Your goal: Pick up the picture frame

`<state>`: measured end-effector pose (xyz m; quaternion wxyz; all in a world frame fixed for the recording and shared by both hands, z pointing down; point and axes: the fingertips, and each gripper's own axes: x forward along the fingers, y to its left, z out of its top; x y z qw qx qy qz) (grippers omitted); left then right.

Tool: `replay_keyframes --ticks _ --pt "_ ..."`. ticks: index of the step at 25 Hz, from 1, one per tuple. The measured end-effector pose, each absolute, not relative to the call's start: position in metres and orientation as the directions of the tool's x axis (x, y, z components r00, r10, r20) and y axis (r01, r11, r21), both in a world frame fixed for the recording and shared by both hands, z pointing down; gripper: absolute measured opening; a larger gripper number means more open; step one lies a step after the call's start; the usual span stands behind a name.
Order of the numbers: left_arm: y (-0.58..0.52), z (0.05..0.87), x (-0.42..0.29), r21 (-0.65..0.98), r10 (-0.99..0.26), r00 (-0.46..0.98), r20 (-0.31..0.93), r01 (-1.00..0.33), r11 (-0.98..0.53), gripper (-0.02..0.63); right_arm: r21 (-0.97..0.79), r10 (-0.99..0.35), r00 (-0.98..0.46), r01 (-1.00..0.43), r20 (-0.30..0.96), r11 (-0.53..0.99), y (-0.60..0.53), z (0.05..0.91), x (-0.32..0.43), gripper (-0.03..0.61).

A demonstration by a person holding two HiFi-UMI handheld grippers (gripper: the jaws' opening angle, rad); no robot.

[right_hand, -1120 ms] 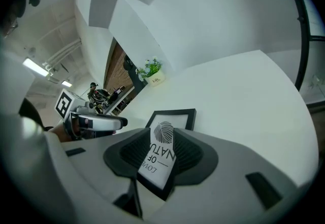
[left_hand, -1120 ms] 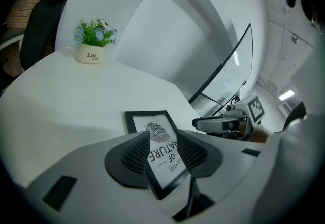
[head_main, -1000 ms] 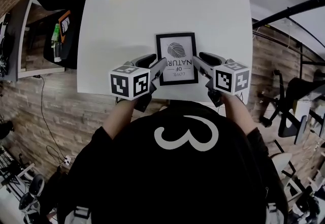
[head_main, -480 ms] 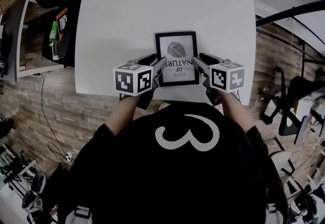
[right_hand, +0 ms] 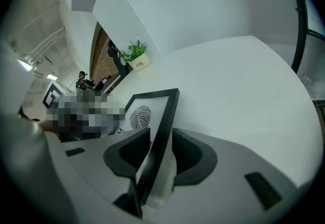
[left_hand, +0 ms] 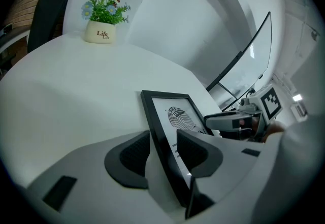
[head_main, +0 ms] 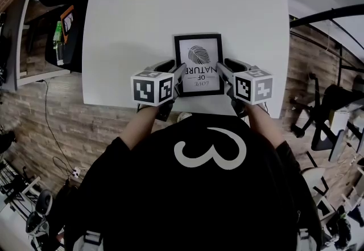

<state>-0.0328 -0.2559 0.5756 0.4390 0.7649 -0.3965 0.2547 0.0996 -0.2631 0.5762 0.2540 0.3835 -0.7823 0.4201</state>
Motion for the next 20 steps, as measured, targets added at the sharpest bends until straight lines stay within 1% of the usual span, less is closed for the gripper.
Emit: replay_keyframes --ticks 10,16,20 --pt "-0.2563 0.5785 -0.0303 0.439 -0.390 0.532 0.751 -0.845 -0.306 0.155 -0.411 -0.395 -0.541 -0.834 0.742 0.369 -0.2616 0.5816 0.0997 0.137" --pt "-0.2576 0.5801 -0.0303 0.378 -0.405 0.489 0.773 -0.867 -0.326 0.155 -0.331 -0.424 -0.487 -0.859 0.764 0.391 -0.2618 0.5830 0.0982 0.133" --pt "-0.2578 0.5807 -0.0318 0.352 -0.404 0.470 0.784 -0.874 -0.334 0.147 -0.330 -0.423 -0.489 -0.857 0.763 0.395 -0.2623 0.5829 0.0978 0.133"
